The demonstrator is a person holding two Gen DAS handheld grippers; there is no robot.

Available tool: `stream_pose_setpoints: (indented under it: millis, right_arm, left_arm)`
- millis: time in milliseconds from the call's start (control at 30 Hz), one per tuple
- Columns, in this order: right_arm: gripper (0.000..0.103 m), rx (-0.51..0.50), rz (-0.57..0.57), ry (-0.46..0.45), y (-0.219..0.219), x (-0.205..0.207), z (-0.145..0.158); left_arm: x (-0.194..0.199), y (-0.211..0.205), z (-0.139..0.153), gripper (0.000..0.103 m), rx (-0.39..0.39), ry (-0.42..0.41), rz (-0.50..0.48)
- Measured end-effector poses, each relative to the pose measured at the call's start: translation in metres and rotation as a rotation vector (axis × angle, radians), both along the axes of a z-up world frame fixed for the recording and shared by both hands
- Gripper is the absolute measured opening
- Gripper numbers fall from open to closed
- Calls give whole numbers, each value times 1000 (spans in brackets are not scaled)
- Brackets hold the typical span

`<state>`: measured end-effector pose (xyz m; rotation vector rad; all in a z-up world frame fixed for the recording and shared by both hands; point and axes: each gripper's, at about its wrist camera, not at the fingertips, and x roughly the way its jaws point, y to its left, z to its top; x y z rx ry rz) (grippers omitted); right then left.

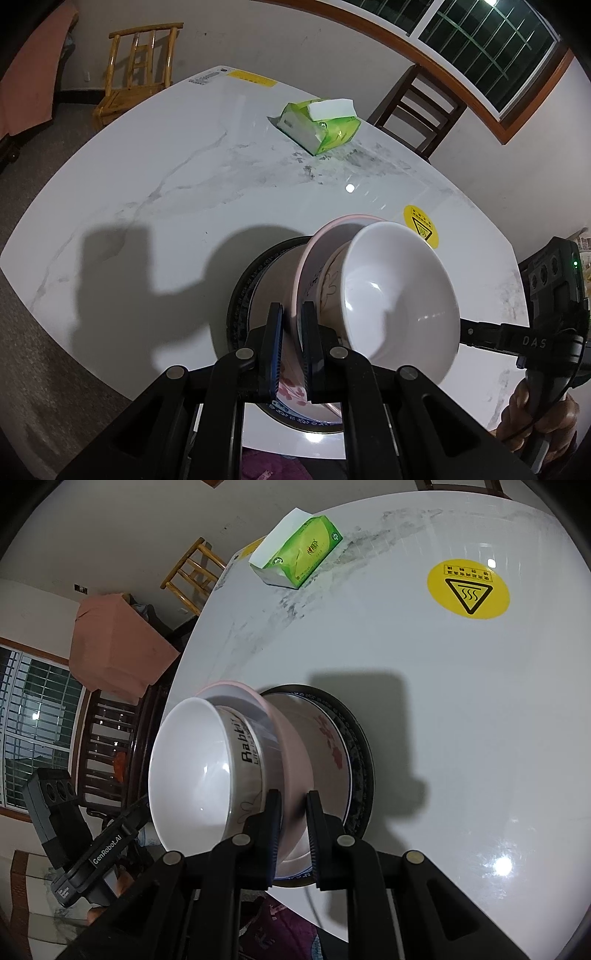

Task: Organize plates and bowls
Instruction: 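Carry the bowl stack over the flower-print plates and lower it onto them, then open both grippers and withdraw from the pink bowl rim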

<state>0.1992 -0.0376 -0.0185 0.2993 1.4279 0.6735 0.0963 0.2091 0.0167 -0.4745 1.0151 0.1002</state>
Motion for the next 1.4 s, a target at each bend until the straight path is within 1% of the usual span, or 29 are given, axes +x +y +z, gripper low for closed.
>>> stream_pose_setpoints:
  millis: [167,467,633,767,933,1067,1100,1200,1267,1333,1367,1400]
  right_arm:
    - [16,20,-5,11,-1,1,-2]
    - [18,34,-7,0,3,2,-1]
    - [18,36,-10,-10,4,1,-1]
    - [18,31,-8,-29,5,0,0]
    - [18,27,-3,-76,6,-1,2]
    - [18,19,-1,-129,7,-5,5]
    - [18,16,0,-146,7,-5,5]
    - [18,10,-3,-203,8,-8,9]
    - [18,28,-8,-233,6,-10,13]
    - [18,43,-15,-277,4,-15,21]
    - [18,46,-17,-306,3,-18,25]
    - [18,57,-22,-353,2,-24,31]
  left_arm:
    - [-1,-4,1,6,49,-14,-8]
    - [-4,-8,4,5,150,-42,-5]
    - [-5,-10,5,5,190,-51,-8]
    - [-5,-13,6,5,220,-60,-9]
    - [-6,-15,8,6,252,-74,-6]
    - [-9,-17,10,10,280,-89,2]
    - [-10,-18,10,13,297,-90,4]
    - [-14,-20,12,24,342,-99,20]
    - [-17,-19,13,31,353,-108,30]
    - [-20,-19,13,42,377,-116,41]
    - [-22,-20,13,45,391,-120,47]
    - [-24,-20,13,52,407,-122,55]
